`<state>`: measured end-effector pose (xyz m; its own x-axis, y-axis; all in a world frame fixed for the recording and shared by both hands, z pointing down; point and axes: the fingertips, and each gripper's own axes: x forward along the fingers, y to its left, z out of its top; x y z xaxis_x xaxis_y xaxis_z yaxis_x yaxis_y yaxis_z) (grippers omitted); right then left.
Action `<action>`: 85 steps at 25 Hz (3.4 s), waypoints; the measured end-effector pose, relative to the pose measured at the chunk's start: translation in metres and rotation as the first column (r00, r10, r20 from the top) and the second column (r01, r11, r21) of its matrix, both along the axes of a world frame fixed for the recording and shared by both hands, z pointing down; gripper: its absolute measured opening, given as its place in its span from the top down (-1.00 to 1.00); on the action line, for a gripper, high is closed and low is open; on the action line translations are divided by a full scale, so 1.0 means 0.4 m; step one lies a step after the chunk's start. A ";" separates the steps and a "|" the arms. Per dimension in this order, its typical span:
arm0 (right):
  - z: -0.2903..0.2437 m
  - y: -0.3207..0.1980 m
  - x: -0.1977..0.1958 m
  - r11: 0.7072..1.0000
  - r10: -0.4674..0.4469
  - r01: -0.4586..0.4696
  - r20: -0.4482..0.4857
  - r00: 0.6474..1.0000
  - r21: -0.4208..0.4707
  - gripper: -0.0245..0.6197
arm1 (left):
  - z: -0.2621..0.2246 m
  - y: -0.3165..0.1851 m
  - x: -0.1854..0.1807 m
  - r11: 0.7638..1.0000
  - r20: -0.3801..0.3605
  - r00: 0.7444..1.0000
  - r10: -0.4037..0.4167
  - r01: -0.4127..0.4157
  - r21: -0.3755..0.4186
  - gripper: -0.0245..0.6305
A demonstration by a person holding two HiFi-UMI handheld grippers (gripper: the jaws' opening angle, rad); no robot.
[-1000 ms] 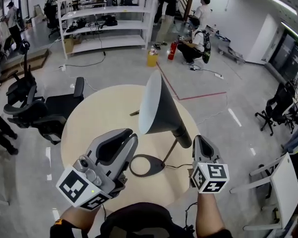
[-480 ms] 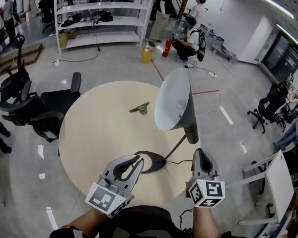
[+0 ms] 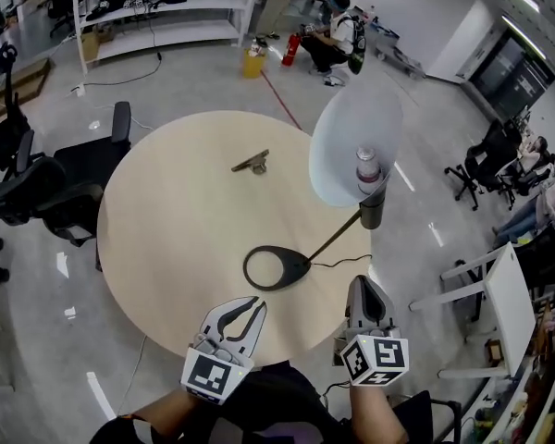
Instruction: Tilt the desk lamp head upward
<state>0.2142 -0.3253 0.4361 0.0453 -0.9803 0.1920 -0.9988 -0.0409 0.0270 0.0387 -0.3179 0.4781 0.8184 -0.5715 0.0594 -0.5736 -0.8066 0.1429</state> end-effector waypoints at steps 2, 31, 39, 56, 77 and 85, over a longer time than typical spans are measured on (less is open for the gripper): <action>0.030 0.022 -0.011 1.000 0.011 -0.011 0.011 1.000 -0.028 0.87 | 0.031 0.012 -0.004 1.000 0.012 1.000 0.012 -0.011 -0.023 0.66; 0.075 0.718 0.023 0.998 -0.057 0.058 0.066 0.996 -0.011 0.87 | -0.056 0.652 0.158 0.999 0.083 0.995 -0.048 0.047 0.009 0.66; 0.078 0.903 -0.027 0.993 -0.121 0.122 0.078 0.990 -0.005 0.87 | -0.062 0.871 0.088 0.991 0.124 0.983 -0.137 0.136 0.015 0.66; 0.006 1.037 -0.412 0.989 -0.141 0.139 0.051 0.989 0.044 0.87 | -0.124 1.018 -0.304 0.982 0.108 0.980 -0.170 0.159 0.104 0.66; -0.001 1.299 -0.765 0.999 -0.023 0.023 -0.007 1.000 -0.024 0.88 | -0.140 1.192 -0.648 0.993 0.073 0.995 -0.064 0.056 0.107 0.66; 0.000 1.474 -0.682 0.995 -0.087 0.087 0.008 0.996 0.040 0.87 | -0.128 1.384 -0.551 0.984 0.068 0.990 -0.121 0.110 0.143 0.66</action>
<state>-0.0587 0.2645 0.4361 -0.0419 -0.9874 0.1526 -0.9988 0.0451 0.0172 -0.1817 0.2357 0.4270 0.7426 -0.6689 0.0325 -0.6689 -0.7432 -0.0136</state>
